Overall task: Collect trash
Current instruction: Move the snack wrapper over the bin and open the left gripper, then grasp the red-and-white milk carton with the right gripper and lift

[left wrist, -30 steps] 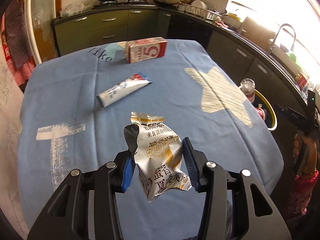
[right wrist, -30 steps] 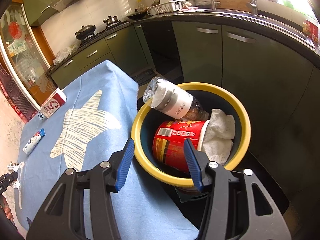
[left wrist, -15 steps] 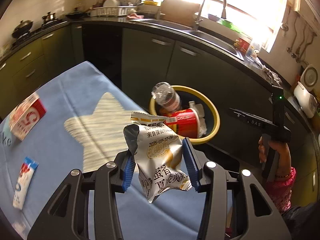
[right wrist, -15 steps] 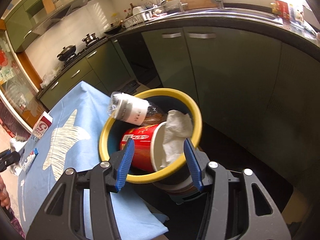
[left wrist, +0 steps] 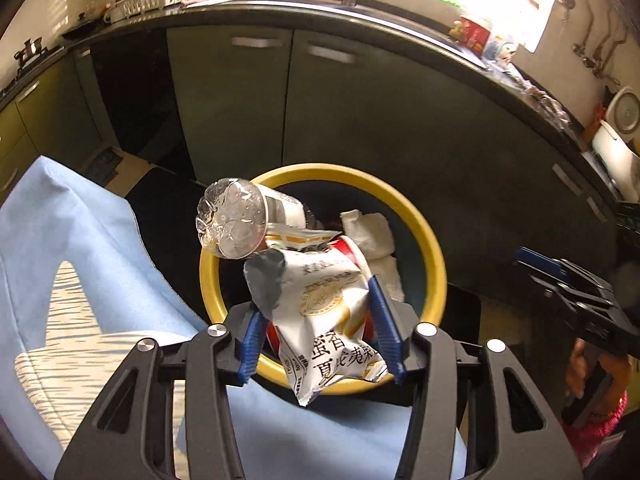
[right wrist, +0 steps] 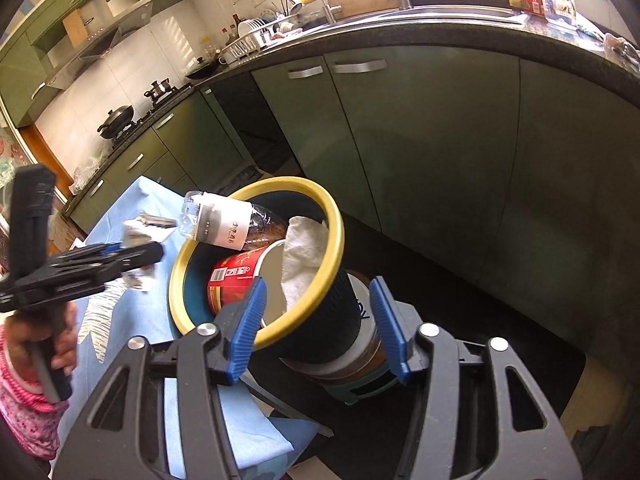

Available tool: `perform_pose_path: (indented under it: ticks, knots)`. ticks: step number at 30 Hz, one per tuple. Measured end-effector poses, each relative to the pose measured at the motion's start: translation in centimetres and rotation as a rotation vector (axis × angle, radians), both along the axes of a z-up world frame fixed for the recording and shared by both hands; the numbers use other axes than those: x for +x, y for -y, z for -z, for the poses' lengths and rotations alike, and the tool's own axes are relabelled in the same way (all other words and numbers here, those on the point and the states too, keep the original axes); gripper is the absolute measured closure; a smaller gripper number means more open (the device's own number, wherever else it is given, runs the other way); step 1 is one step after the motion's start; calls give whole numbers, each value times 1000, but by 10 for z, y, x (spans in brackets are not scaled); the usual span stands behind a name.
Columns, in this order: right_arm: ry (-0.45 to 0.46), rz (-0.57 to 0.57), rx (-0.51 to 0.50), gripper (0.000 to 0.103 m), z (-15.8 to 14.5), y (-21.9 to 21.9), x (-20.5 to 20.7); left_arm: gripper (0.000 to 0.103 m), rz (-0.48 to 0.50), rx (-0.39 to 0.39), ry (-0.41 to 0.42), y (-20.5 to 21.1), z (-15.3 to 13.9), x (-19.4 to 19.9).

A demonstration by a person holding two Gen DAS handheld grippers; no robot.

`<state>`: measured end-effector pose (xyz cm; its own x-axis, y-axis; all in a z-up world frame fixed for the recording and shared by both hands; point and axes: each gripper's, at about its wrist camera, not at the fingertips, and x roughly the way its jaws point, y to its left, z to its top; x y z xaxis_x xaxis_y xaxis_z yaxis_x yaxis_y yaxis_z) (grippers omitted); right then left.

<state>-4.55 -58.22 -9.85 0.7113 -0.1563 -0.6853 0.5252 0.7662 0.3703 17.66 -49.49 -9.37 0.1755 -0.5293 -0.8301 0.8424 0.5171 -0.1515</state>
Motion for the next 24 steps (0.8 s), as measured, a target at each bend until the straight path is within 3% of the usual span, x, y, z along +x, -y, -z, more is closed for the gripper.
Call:
perform_pose_path:
  ticks: [4,10,18,24]
  knots:
    - [5,-4,5,51,0,0,-1,35,-19,-16,-7,-1,7,6]
    - [6,-24,2,50,-1,-7,4,29,-35,-108,3,-39,-17,2]
    - [-7,-89,-18,49,-7,-28,22,20,-166,-260,79,-153,-70,-15]
    - [-8,-169,-42,49,-17,-56,44,14,-309,-326,126,-260,-91,-34]
